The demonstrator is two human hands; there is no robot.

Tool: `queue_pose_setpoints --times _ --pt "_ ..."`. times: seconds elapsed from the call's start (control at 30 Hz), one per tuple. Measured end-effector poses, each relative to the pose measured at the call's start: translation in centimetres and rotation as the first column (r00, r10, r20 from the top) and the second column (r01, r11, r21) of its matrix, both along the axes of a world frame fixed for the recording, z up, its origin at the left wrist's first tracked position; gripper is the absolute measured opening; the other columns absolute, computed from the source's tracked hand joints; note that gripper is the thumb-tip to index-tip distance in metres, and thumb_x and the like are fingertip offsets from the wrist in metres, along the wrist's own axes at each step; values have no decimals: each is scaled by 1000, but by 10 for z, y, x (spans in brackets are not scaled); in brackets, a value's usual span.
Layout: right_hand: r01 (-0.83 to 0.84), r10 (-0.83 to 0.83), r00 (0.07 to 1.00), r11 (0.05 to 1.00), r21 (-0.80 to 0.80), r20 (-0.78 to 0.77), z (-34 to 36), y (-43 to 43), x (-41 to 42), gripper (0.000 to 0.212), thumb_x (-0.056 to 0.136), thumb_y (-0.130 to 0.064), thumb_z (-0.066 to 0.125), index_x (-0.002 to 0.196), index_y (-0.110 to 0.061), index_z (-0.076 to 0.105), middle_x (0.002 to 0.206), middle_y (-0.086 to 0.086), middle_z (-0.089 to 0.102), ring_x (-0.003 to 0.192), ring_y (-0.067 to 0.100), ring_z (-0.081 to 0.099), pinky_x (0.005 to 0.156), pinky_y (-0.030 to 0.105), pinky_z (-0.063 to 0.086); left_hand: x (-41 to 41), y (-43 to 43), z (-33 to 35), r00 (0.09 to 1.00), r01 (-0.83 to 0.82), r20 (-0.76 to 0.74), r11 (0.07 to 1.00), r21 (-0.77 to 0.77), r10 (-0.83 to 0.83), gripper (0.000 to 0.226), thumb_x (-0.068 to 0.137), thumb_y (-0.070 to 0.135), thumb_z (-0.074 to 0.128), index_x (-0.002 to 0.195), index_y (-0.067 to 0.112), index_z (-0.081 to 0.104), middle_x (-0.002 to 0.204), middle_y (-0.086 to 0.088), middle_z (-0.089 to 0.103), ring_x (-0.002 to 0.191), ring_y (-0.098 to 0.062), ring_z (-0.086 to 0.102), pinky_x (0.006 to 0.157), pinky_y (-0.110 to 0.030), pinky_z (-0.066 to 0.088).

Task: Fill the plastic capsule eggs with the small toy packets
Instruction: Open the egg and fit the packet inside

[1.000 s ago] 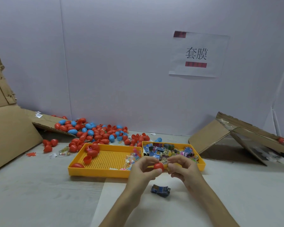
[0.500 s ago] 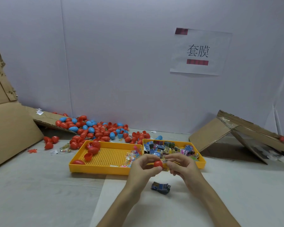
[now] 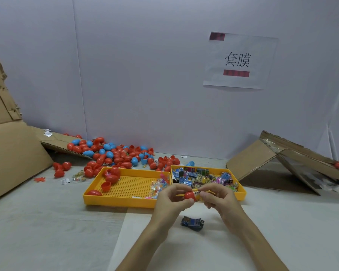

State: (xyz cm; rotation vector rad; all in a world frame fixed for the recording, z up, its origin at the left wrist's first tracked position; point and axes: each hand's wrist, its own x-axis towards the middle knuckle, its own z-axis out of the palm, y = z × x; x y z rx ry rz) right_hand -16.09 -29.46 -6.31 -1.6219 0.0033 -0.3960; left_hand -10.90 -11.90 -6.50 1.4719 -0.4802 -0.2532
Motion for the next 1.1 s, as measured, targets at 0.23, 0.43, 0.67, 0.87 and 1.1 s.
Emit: queue_pose_setpoints --times 0.23,0.43,0.67,0.87,1.1 --pt "-3 3 1000 1000 -27 -25 -1 1 0 18 72 -28 79 86 -17 80 80 4 70 64 12 59 61 24 50 0 0 0 1000 5 -5 1000 -9 -5 27 83 10 80 104 24 72 98 7 76 92 -12 72 68 -16 53" --pt "4 -4 1000 999 -53 -11 -1 1 0 15 73 -25 79 85 -17 79 81 4 71 65 13 60 60 24 50 -2 -1 -1 997 7 76 1000 20 -9 20 83 15 82 97 29 76 92 13 76 91 -6 71 72 -19 57" --pt "85 -74 995 979 -186 66 -3 4 3 22 76 -28 83 95 -34 76 82 -2 69 67 11 61 58 23 50 -2 -2 -2 993 -55 106 998 30 52 15 82 17 83 91 27 78 88 7 77 88 -8 72 73 -20 58" --pt "390 -271 886 875 -287 377 -11 17 7 22 83 -32 80 81 -30 59 69 0 56 59 19 53 52 33 45 2 2 0 985 -77 -166 979 -189 46 18 81 9 82 96 15 77 91 -3 78 92 -20 75 74 -25 59" --pt "554 -133 772 621 -555 622 -18 41 5 35 78 -19 86 108 -15 68 101 -9 64 90 1 63 75 13 53 5 10 6 918 -49 -367 877 -479 -149 48 69 9 80 114 0 67 105 -21 75 100 -33 74 76 -30 62"
